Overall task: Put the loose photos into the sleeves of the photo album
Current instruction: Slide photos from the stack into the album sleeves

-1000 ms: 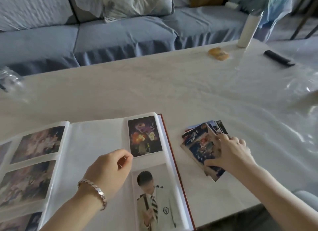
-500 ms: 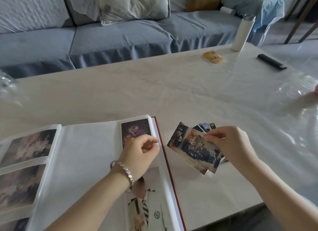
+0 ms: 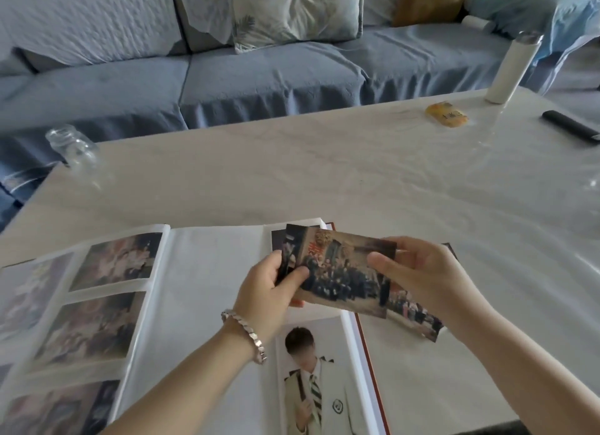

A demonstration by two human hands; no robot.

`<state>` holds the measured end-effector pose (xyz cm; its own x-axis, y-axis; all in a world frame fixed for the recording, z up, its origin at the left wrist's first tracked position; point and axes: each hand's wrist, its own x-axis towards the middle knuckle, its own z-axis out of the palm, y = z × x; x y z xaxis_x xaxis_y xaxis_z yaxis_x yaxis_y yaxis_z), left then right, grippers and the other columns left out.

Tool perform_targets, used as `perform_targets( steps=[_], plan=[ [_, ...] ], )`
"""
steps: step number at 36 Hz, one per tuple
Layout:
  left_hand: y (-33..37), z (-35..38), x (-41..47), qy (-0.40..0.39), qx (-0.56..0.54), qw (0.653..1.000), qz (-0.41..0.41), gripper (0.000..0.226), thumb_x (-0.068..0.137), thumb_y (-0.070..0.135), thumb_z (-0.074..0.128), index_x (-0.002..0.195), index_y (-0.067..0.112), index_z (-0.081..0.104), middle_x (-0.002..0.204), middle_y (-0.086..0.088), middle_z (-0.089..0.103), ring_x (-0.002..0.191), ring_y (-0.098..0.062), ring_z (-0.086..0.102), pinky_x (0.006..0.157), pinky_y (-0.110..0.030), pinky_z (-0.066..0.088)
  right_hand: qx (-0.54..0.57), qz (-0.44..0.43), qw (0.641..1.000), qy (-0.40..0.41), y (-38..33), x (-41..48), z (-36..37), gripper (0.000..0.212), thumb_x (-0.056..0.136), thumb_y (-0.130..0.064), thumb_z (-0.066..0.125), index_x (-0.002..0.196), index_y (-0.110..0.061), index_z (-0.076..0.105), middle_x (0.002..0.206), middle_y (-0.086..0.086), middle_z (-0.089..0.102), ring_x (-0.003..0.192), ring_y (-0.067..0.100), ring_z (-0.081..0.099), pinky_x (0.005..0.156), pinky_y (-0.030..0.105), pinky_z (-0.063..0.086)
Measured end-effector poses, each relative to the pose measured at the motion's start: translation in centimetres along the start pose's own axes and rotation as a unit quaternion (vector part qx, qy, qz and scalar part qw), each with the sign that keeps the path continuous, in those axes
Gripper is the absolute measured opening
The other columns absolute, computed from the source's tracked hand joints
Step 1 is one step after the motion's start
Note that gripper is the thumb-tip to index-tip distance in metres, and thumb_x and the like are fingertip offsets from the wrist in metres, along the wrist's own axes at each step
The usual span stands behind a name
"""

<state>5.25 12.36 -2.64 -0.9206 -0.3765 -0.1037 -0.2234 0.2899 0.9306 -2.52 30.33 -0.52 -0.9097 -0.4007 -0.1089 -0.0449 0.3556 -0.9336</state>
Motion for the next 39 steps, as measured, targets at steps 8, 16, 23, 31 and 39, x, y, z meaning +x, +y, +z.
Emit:
perform_targets(
  steps=[8,16,23,31,39],
  plan=[
    [-3.4,-4.6,-0.7,0.069,0.311,0.948,-0.005,0.051,0.097,0.037,0.038,0.142,0.015,0.03,0.133,0.001,0.048,0.122,-0.013,0.046,0.096,-0.021,0.038,0.004,0.069,0.997,-0.037,0.8,0.8,4.2,0.014,0.089,-0.012,0.058,0.077,-0.018,0.063,0.055,-0.004,0.067,0.047,0.009,0.063,0.046,0.019,0.052],
    [-10.2,-6.5,-1.6,0.065,0.577,0.812,-0.064,0.087,0.078,0.066,-0.022,0.143,0.018,0.01,0.148,-0.021,0.004,0.137,-0.031,0.014,0.11,-0.041,0.002,-0.097,0.003,0.989,0.108,0.4,4.5,5.1,0.019,0.091,-0.016,0.058,0.076,-0.027,0.058,0.057,-0.002,0.066,0.039,0.006,0.058,0.047,0.03,0.052],
    [-10.8,-6.1,-1.8,0.036,0.521,0.851,-0.05,0.075,0.092,0.056,0.004,0.131,0.013,0.053,0.135,-0.021,0.049,0.125,-0.038,0.046,0.11,-0.041,0.01,-0.211,0.005,0.975,0.067,0.5,5.8,6.6,0.025,0.092,-0.018,0.057,0.077,0.0,0.064,0.058,0.008,0.066,0.041,0.013,0.06,0.05,0.031,0.051],
    [-10.9,-5.7,-1.8,0.064,0.516,0.853,-0.037,0.063,0.087,0.051,0.026,0.124,0.014,0.06,0.131,-0.02,0.053,0.122,-0.038,0.05,0.108,-0.038,0.01,-0.23,0.048,0.971,-0.038,0.3,6.0,7.9,0.023,0.091,-0.014,0.058,0.07,-0.004,0.062,0.048,-0.002,0.061,0.039,0.012,0.06,0.035,0.012,0.036],
    [-11.2,-5.7,-1.8,0.088,0.491,0.866,-0.035,0.078,0.091,0.055,0.002,0.126,0.014,0.058,0.137,-0.018,0.048,0.129,-0.036,0.042,0.111,-0.04,0.011,-0.21,-0.047,0.973,0.079,-1.6,5.6,6.9,0.018,0.09,-0.015,0.058,0.074,-0.014,0.066,0.058,0.002,0.066,0.038,0.004,0.056,0.039,0.015,0.043]
  ],
)
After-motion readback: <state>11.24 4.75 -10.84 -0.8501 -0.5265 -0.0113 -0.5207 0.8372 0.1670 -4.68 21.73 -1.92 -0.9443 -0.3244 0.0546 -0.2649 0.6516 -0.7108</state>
